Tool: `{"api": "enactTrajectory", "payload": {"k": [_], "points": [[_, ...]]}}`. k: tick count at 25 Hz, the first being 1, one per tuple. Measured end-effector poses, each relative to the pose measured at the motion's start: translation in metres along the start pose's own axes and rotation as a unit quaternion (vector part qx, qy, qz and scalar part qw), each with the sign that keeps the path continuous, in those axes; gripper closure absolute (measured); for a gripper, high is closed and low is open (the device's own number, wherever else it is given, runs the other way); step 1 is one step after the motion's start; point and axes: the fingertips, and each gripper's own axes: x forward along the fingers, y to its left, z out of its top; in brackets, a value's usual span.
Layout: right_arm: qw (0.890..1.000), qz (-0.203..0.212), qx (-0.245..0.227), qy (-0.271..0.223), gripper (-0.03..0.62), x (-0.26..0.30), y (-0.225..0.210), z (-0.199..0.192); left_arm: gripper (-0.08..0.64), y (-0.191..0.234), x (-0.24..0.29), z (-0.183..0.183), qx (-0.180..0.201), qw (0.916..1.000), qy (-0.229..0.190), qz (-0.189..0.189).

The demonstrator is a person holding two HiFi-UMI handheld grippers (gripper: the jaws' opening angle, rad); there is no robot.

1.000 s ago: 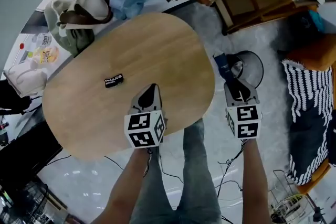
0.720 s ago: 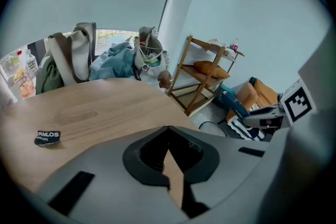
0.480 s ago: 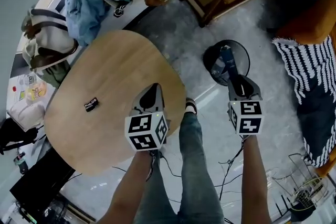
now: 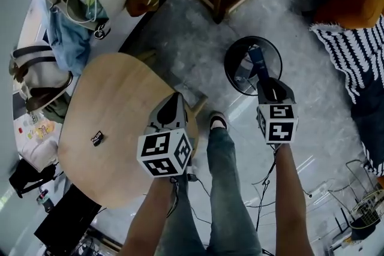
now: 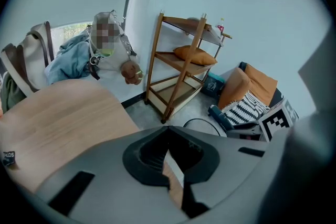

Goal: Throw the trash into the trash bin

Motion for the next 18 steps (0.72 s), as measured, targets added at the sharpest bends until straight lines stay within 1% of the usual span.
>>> {"api": "enactTrajectory", "payload": {"k": [2, 5, 6, 8, 14, 18], "points": [[1.000, 0.000, 0.006, -0.003, 0.453, 0.007, -0.004, -0.003, 0.546, -0.002, 0.006, -0.002, 0.006, 1.0000, 0.004, 0.000], [1.000, -0.002, 0.016, -0.010, 0.431, 0.012, -0.008, -0.005, 0.547, -0.006, 0.009, -0.007, 0.008, 0.9999, 0.011, 0.000], [1.000, -0.002, 0.018, -0.010, 0.415, 0.013, -0.009, -0.006, 0.546, -0.007, 0.009, -0.008, 0.008, 0.9999, 0.013, -0.001], [1.000, 0.001, 0.020, -0.008, 0.354, 0.015, -0.010, -0.007, 0.546, -0.009, 0.010, -0.009, 0.009, 0.9998, 0.017, -0.002], [1.000, 0.003, 0.029, -0.006, 0.348, 0.013, -0.011, -0.006, 0.546, -0.010, 0.013, -0.011, 0.003, 0.9999, 0.013, -0.005], [1.000, 0.003, 0.019, -0.003, 0.350, 0.007, -0.005, -0.006, 0.546, -0.004, 0.006, -0.013, -0.005, 0.9999, 0.008, -0.004]]}}
